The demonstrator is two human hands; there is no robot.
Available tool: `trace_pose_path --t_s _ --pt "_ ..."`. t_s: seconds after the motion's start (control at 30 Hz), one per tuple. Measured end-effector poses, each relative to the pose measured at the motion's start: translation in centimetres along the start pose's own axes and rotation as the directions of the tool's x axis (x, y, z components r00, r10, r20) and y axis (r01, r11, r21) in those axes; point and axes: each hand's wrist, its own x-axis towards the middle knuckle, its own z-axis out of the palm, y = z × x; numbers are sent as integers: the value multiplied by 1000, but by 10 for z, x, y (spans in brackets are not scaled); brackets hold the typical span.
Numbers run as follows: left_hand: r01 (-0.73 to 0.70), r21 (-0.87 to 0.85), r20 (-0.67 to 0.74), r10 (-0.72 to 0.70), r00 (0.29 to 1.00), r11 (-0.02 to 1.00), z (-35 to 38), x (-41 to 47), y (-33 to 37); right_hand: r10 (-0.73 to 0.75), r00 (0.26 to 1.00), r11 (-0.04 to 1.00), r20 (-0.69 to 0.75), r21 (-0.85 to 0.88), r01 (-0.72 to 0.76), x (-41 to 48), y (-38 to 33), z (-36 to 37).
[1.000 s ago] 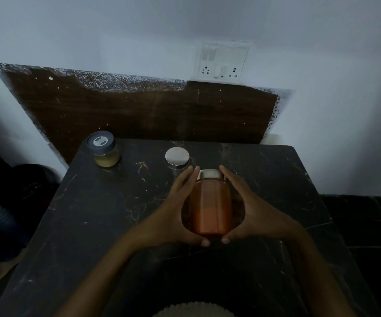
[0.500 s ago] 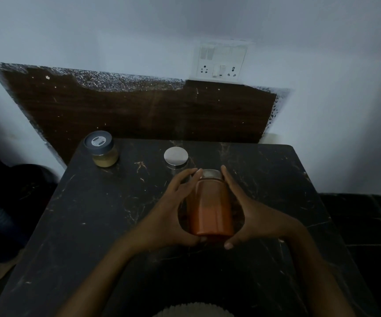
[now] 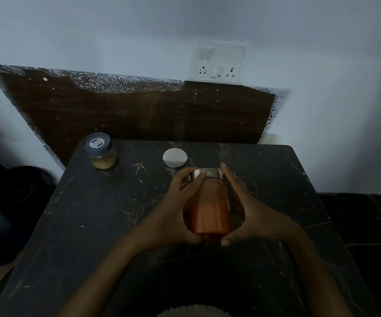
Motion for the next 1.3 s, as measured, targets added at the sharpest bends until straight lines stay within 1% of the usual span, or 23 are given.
trace_pose_path --t_s 0.1,0.23,0.33,0.4,0.47,0.53,0.67,0.73,0.8,0.87,0.93,1.03,1.1,1.17,1.23,1.3 --pt "7 -69 -16 -8 1000 998 -1 -1 -1 31 999 999 37 31 -32 -2 0 -1" --pt "76 -138 61 -68 996 988 -3 -1 0 3 1000 1000 -11 27 -2 2 -1 3" --pt "80 -45 80 -76 994 996 -3 1 -2 -22 1000 999 -17 -37 22 6 -1 6" --pt "92 -14 94 -90 991 996 -4 2 -3 -26 999 998 -29 -66 24 6 -2 8" --pt "96 1 90 -96 991 995 -6 0 -4 -30 999 997 -43 -73 26 5 -2 9" --pt "89 -4 74 -89 993 996 -8 -3 -1 -26 999 999 -37 -43 25 3 -2 8" --pt "97 -105 42 -93 995 990 -10 -6 2 9 1000 998 7 62 -10 -1 -4 1" --pt "104 -161 59 -96 994 981 -8 -6 3 21 1000 997 -2 77 -21 -2 -7 1" --pt "111 -190 104 -92 990 976 -6 -5 4 16 1000 998 -26 54 -14 -2 -9 2" --pt "109 -109 123 -95 988 988 -1 -3 4 -3 999 1000 -45 11 3 0 -10 4" --pt "108 -59 88 -102 991 992 3 0 4 -23 997 1000 -71 -18 22 1 -10 6" --pt "91 -127 24 -88 996 988 4 -1 4 -33 997 999 -75 -10 33 -1 -11 4" --pt "77 -177 1 -78 997 981 2 -2 4 -20 998 999 -52 34 21 -4 -12 0" --pt "72 -231 3 -74 997 970 0 -3 6 8 1000 996 -29 86 -5 -6 -11 -5" --pt "73 -260 23 -70 997 963 -1 -3 6 18 1000 996 -19 91 -16 -7 -12 -6" --pt "114 -310 73 -96 993 944 -1 -3 6 10 999 996 -45 85 -6 -5 -13 -5"
